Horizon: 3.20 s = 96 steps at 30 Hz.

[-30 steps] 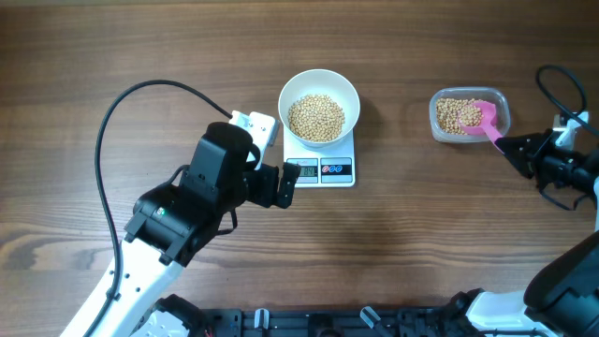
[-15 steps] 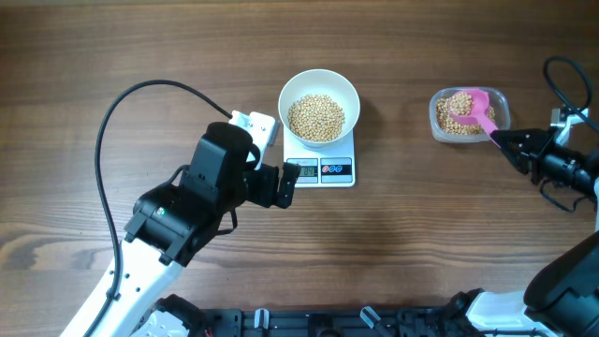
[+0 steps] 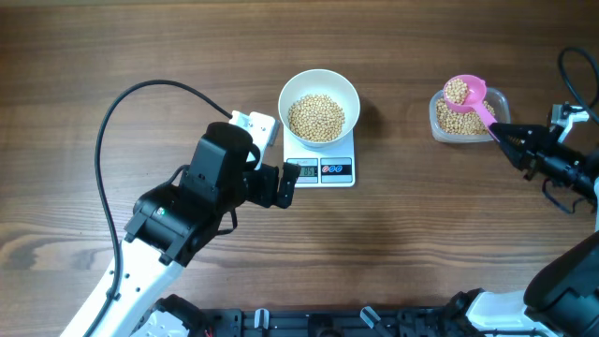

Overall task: Scoop item into bowl and weigh 150g on scale
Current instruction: 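Dip the scoop into the soybeans and scoop a third load, then carry the filled pink scoop left over the white bowl, then tip the scoop with the right gripper to pour soybeans into the bowl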

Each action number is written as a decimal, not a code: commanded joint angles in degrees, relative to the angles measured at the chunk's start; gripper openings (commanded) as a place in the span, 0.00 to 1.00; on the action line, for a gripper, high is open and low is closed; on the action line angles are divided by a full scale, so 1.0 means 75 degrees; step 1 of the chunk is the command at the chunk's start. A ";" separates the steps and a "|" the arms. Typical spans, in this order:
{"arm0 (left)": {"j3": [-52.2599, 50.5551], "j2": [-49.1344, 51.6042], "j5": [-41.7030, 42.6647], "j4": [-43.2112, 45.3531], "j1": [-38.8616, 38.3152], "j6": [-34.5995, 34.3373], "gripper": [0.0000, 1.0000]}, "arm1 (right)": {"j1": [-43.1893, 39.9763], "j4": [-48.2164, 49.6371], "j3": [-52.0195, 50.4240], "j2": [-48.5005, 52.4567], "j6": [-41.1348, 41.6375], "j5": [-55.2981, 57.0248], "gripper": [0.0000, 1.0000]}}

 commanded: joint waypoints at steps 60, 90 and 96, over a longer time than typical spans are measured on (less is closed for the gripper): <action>0.0041 0.0029 0.0087 0.0020 0.0029 -0.0070 1.00 | 0.6513 0.4739 -0.0038 -0.0370 0.0219 0.4564 0.04; 0.0041 0.0029 0.0087 0.0020 0.0029 -0.0070 1.00 | 0.7807 0.4395 0.0012 -0.1288 -0.2920 0.8282 0.04; 0.0041 0.0029 0.0087 0.0020 0.0029 -0.0070 1.00 | 0.8148 0.4401 0.0012 -0.1492 -0.3421 0.8862 0.05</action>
